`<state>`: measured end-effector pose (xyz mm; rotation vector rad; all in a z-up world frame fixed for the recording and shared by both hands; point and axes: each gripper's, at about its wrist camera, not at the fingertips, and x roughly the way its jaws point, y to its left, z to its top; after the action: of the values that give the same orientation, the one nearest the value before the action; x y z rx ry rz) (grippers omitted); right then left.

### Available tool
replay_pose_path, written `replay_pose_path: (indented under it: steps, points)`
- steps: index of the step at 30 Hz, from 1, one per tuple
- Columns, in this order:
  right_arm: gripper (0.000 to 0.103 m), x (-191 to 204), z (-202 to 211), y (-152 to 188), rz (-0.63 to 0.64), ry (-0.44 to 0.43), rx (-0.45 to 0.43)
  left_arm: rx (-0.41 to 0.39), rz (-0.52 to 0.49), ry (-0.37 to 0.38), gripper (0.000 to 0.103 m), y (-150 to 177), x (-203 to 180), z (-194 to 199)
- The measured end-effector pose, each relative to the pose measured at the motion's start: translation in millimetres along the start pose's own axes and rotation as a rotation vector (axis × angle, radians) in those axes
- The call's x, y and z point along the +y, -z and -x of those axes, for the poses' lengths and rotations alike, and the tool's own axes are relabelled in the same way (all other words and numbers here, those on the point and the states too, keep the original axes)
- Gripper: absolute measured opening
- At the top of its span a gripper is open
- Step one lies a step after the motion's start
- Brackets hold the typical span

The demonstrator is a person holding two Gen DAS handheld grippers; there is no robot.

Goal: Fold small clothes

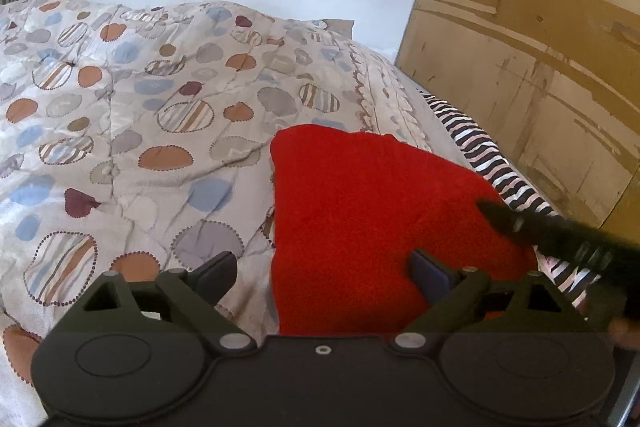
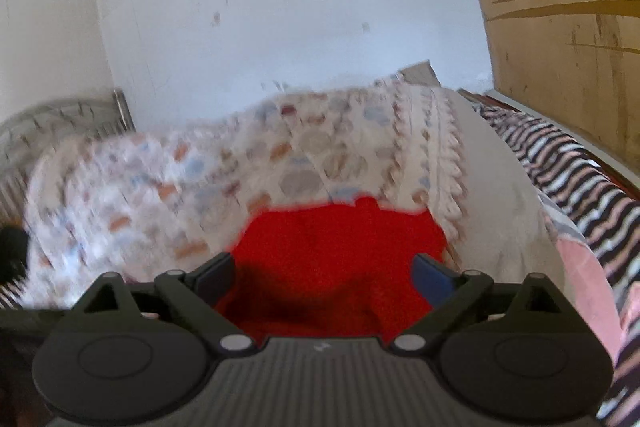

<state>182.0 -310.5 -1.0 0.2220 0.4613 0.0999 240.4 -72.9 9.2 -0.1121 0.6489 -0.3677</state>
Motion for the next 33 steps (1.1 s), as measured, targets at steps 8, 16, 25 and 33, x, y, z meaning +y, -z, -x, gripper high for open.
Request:
replay_pose_path:
  steps: [8,16,25,33]
  points:
    - [0.099,-5.1,-0.5,47.6,-0.012,0.057,0.059,0.018,0.010,0.039,0.095,19.9,7.3,-3.5]
    - [0.101,-16.6,8.7,51.8,-0.098,0.049,0.015,0.018,0.001,0.034,0.096,20.3,8.1,-4.2]
    - [0.103,-11.8,24.4,19.1,-0.112,0.026,-0.106,0.016,0.001,0.034,0.096,19.8,9.0,-3.2]
    - [0.103,3.2,-11.8,41.9,-0.038,0.076,0.045,0.014,0.006,0.044,0.096,23.6,17.6,-0.2]
